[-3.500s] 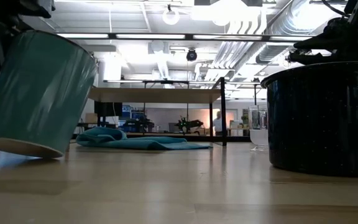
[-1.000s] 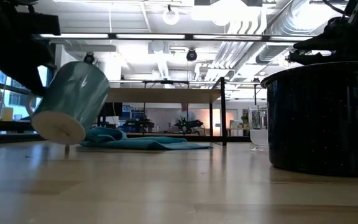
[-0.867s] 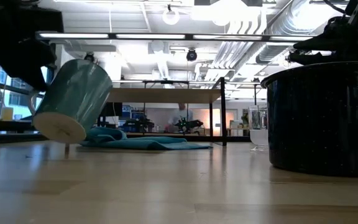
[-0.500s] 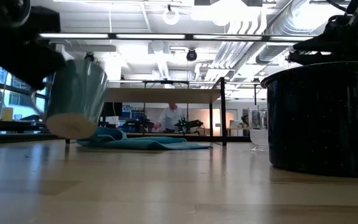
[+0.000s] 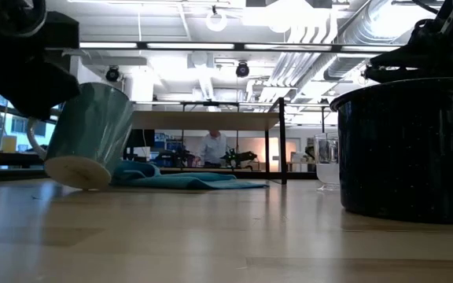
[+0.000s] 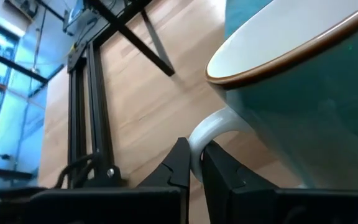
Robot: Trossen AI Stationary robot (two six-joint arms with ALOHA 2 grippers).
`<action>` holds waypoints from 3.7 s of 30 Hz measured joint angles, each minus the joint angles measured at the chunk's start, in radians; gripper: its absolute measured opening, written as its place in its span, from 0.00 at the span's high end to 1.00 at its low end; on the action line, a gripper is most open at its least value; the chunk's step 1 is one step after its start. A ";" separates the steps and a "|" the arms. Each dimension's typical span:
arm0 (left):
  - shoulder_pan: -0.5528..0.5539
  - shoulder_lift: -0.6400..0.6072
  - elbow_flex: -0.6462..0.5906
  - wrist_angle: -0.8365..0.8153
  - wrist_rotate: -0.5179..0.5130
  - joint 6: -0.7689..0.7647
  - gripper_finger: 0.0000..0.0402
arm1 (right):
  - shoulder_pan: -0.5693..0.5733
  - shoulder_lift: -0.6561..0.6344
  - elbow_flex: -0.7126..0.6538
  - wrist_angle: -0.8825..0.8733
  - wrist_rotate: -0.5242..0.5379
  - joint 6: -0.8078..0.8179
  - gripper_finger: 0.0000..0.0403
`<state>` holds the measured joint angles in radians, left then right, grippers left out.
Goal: Stack small to large cups/mugs on shelf
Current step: Put the light blue mug on the shelf
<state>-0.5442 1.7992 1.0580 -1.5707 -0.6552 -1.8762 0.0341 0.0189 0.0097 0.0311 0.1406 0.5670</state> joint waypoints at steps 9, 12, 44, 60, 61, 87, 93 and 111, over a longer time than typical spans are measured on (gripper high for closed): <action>-0.002 0.000 0.005 0.006 -0.011 0.034 0.91 | 0.000 0.000 0.000 0.000 0.000 -0.008 0.75; -0.002 0.000 0.005 0.024 -0.013 0.067 0.90 | 0.000 0.000 0.000 0.000 0.000 -0.001 0.75; -0.080 0.000 0.000 0.163 0.017 0.127 0.89 | 0.000 0.000 0.000 0.000 0.000 0.020 0.75; -0.078 0.000 0.036 0.095 0.020 0.231 0.89 | 0.000 0.000 0.000 0.000 0.000 0.011 0.75; -0.078 0.000 0.036 0.095 0.018 0.231 0.89 | 0.000 0.000 0.000 0.000 0.000 0.011 0.75; -0.079 -0.001 0.037 0.105 0.042 0.219 0.58 | 0.000 -0.001 0.000 0.000 0.000 0.012 0.75; -0.078 -0.001 0.037 0.140 0.046 0.220 0.58 | 0.000 -0.001 0.000 0.000 0.000 0.012 0.75; -0.078 -0.001 0.104 0.417 -0.088 0.407 0.58 | 0.000 0.000 0.000 0.000 -0.001 0.008 0.75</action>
<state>-0.6224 1.7985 1.1622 -1.1542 -0.7433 -1.4688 0.0341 0.0185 0.0097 0.0315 0.1398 0.5755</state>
